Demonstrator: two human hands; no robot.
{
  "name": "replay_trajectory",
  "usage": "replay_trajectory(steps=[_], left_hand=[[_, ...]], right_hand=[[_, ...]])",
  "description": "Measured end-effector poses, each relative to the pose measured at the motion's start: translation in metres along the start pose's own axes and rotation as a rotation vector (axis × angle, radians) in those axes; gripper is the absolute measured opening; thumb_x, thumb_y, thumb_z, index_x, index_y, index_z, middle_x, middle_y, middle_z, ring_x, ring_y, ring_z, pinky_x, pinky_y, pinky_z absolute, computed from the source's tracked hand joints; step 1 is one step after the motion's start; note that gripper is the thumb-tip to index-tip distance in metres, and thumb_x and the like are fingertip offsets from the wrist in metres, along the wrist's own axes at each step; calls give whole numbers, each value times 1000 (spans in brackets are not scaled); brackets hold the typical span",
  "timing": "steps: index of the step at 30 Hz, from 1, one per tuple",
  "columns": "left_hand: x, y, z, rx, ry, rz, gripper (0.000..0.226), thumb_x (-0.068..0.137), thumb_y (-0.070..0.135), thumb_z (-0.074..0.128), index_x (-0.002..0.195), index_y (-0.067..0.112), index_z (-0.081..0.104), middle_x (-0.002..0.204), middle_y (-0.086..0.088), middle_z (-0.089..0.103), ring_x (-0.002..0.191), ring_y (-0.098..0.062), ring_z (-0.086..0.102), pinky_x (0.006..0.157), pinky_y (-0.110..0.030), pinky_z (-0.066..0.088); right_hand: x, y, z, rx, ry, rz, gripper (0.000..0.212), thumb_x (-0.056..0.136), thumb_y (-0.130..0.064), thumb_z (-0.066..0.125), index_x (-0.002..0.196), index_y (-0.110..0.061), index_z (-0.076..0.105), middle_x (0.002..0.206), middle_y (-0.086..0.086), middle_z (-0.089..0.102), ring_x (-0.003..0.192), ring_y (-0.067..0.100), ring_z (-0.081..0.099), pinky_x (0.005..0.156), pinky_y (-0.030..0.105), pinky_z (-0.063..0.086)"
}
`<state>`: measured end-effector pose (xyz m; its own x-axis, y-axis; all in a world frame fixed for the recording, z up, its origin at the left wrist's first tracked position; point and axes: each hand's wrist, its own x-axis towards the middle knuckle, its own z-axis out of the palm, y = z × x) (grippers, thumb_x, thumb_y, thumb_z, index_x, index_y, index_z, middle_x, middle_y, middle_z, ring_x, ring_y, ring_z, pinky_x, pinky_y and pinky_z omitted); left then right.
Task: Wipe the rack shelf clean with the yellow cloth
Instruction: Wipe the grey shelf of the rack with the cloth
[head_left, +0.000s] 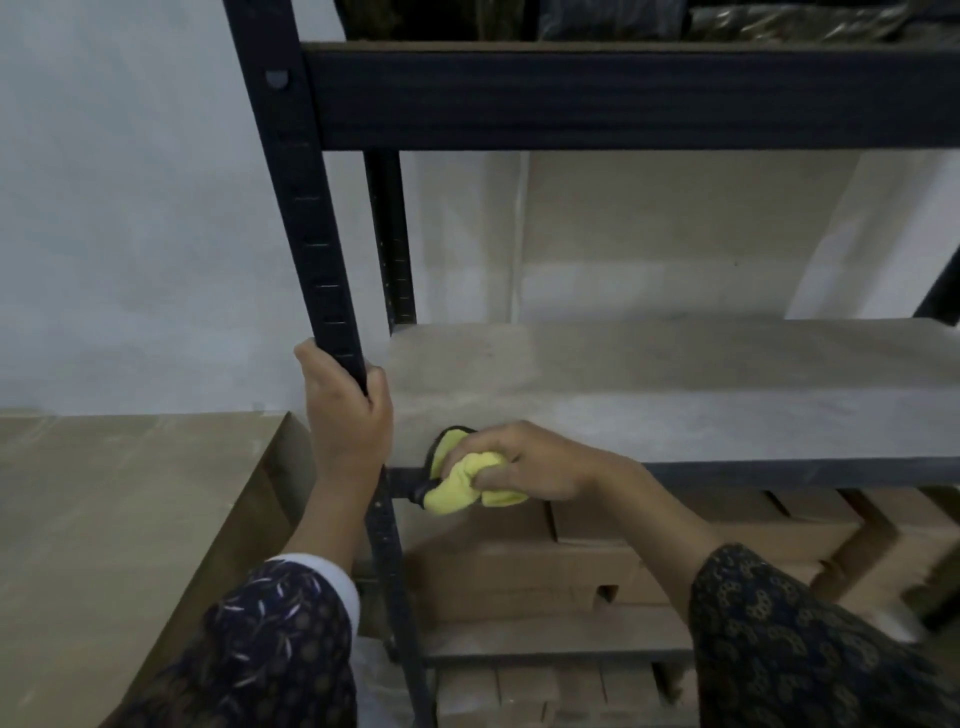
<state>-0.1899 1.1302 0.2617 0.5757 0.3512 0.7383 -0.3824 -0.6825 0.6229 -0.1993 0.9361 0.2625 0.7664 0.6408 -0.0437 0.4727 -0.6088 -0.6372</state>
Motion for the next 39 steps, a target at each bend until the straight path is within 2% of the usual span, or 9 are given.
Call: replay_trajectory(steps=[4,6,10,13,18,24,32,35,39], left_hand=[[0,-1,0,-28,-7,-9,38,89,25,41,116,-1,33,99,-20,50,79,-26,54,60,-25,46],[0,-1,0,-37,-11,-4,36,90,22,43,116,-1,33,99,-20,50,79,-25,54,61,-28,47],[0,-1,-1,-38,-16,-4,37,90,19,43,116,-5,34,99,-23,50,79,-24,51,61,-29,45],[0,-1,0,-34,-21,10,47,88,31,38,119,-4,33,101,-22,51,80,-25,54,61,-29,48],[-1,-1,-2,-37,-34,13,45,90,29,41,120,-4,33,103,-24,51,81,-28,55,62,-31,49],[-1,1,-4,-49,-41,13,40,91,19,43,119,-7,33,101,-25,50,81,-20,51,60,-12,38],[-2,4,-4,-76,-27,-36,39,92,14,46,122,-5,32,107,-23,49,87,-25,53,64,-17,41],[-11,10,-6,69,95,-88,48,88,21,55,124,-5,37,120,-23,46,107,-30,48,90,-24,40],[-50,33,6,217,139,207,46,87,24,55,124,-1,44,126,-23,46,121,-29,37,107,-27,20]], right_hand=[[0,-2,-22,2,319,80,21,90,-15,57,109,-11,64,104,5,65,93,21,61,83,32,50],[17,-11,-20,-70,499,146,34,92,-23,54,124,-12,55,120,11,58,109,29,56,93,42,46],[49,-29,32,-334,237,147,41,100,-33,37,138,-19,40,148,6,37,137,27,33,103,39,26],[53,-16,54,-412,364,223,42,101,-34,32,143,-30,37,157,-6,25,145,21,20,112,54,14],[37,-4,48,-410,513,414,45,95,-20,41,140,-20,39,154,1,30,140,25,27,114,52,13],[-17,38,22,-425,699,687,42,94,-14,38,136,-16,42,144,5,41,134,27,35,113,49,22],[-89,77,-17,-448,811,952,40,94,-13,45,135,-9,45,140,13,44,129,36,37,108,49,30],[-78,75,-24,-425,826,894,38,92,-9,47,130,-7,49,131,16,50,119,39,46,101,48,37],[-23,46,1,-443,771,473,36,87,-5,50,122,-9,57,123,15,58,111,37,53,92,43,43]])
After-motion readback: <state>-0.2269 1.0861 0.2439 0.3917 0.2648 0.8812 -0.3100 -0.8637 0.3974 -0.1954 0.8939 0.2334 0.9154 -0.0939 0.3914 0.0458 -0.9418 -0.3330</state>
